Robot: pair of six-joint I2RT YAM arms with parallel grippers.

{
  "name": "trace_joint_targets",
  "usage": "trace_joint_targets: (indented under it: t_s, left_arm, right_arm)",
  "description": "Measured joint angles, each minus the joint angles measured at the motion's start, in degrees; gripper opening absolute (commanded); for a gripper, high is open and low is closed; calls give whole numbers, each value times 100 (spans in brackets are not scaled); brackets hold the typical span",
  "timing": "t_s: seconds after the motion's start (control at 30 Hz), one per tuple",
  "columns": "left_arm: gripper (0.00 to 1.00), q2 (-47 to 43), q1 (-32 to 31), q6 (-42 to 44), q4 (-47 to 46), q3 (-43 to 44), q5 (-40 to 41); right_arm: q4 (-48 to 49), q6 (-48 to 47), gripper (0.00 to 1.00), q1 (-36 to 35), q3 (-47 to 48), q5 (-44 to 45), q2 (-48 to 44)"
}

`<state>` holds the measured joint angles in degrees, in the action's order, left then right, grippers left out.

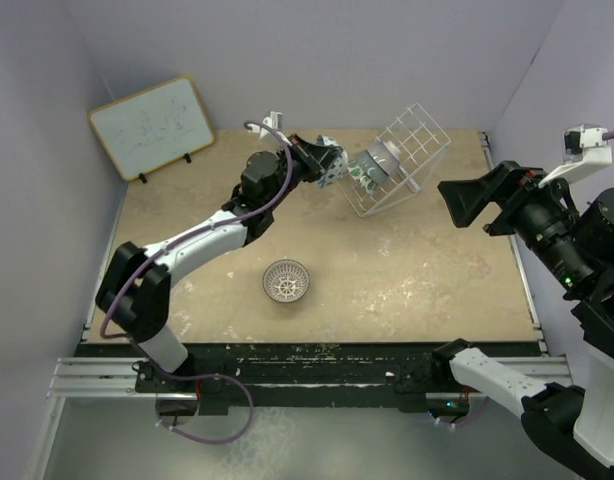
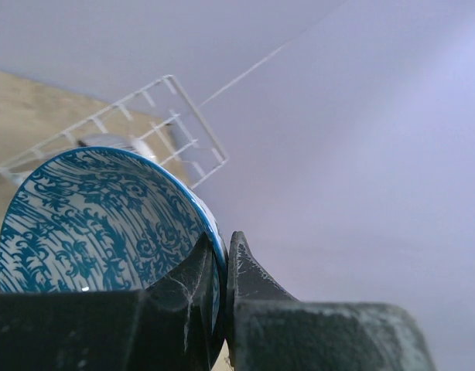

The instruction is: Load the bowls into the dish rack

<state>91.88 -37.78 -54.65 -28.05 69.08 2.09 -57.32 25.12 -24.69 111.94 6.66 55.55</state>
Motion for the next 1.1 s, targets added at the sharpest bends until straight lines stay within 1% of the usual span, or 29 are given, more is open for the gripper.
trace_joint_targets:
  t_s: [0.13, 0.17, 0.3, 0.5, 0.63, 0.87, 1.1]
  left_arm:
    - [0, 883, 61, -938, -1086, 313, -442]
    - [0, 1200, 59, -1226, -1355, 501, -555]
    - [0, 2173, 42, -1910, -2017, 1204, -769]
    - [0, 2955, 37, -2452, -2424, 2146, -758]
    - [0, 3421, 2, -2796, -2776, 2905, -614]
    - [0, 4074, -201, -3161, -3064, 3694, -133]
    - [0, 4979, -527, -3305, -3206, 4642, 444]
  right_arm:
    - [-7, -28, 98, 0, 146, 2, 118]
    - [-13, -31, 98, 0, 162, 4, 144]
    - [-39, -63, 99, 0, 164, 26, 201]
    - [-66, -131, 99, 0, 205, 138, 262]
    - [-68, -160, 99, 0, 205, 160, 260]
    - [-83, -219, 99, 0, 205, 181, 260]
    - [-177, -269, 99, 0, 205, 179, 251]
